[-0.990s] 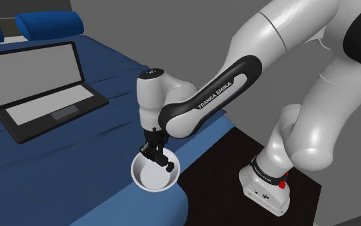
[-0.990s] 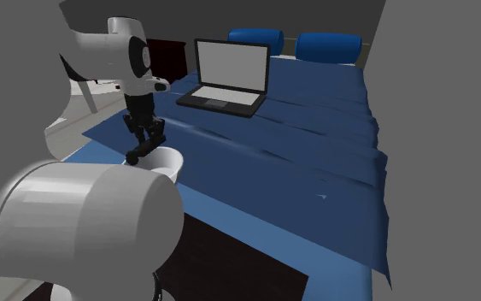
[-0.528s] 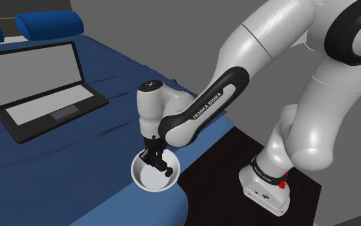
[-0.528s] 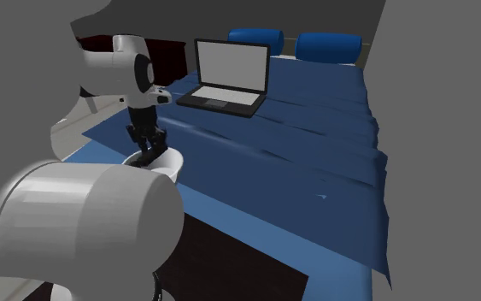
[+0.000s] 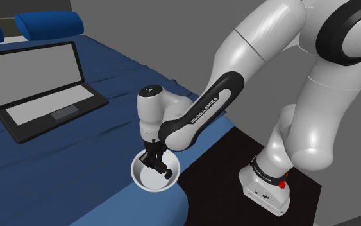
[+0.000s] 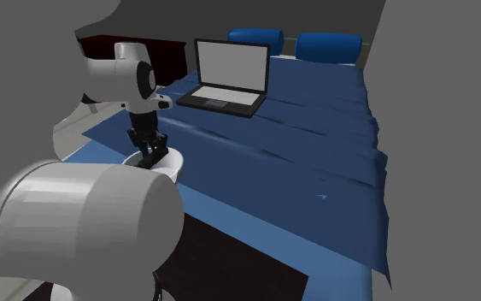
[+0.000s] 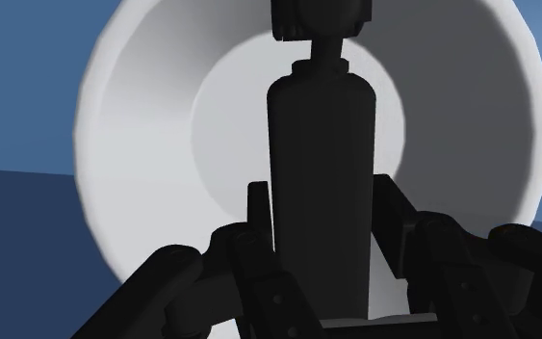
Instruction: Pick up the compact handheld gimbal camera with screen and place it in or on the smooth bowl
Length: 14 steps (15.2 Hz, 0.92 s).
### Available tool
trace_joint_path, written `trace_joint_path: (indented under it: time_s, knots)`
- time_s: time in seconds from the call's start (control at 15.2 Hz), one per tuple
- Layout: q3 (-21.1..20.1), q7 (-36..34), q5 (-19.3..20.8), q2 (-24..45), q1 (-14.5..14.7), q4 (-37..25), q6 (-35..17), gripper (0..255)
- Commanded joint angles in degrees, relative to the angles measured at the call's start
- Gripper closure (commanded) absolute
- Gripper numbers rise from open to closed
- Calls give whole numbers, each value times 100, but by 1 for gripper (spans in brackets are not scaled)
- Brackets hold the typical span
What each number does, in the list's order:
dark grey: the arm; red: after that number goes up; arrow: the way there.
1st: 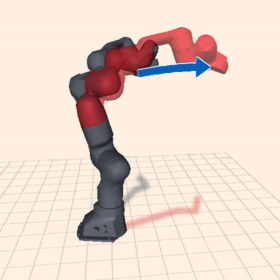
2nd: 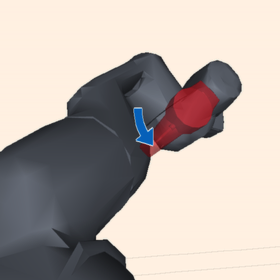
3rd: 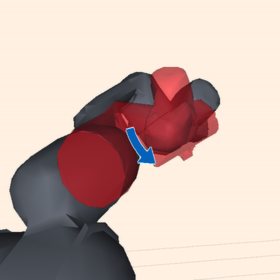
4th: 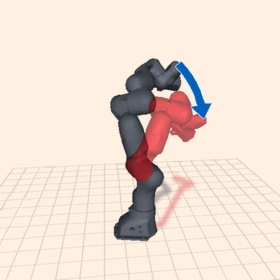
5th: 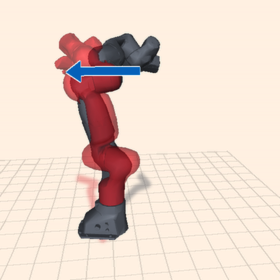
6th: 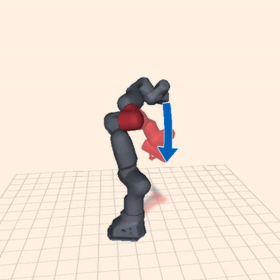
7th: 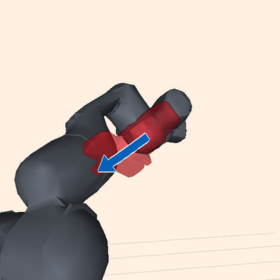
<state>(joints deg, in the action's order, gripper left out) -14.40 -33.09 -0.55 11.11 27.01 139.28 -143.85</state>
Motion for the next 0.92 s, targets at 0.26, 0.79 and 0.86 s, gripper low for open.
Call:
trace_joint_path:
  time_s: [0.26,0.79,0.86]
  knots:
    - [0,0,0,1,0,0,-1,0]
    - [-48,145,-199,-597,-59,-174,755,0]
    - [-47,146,-199,-598,-58,-173,755,0]
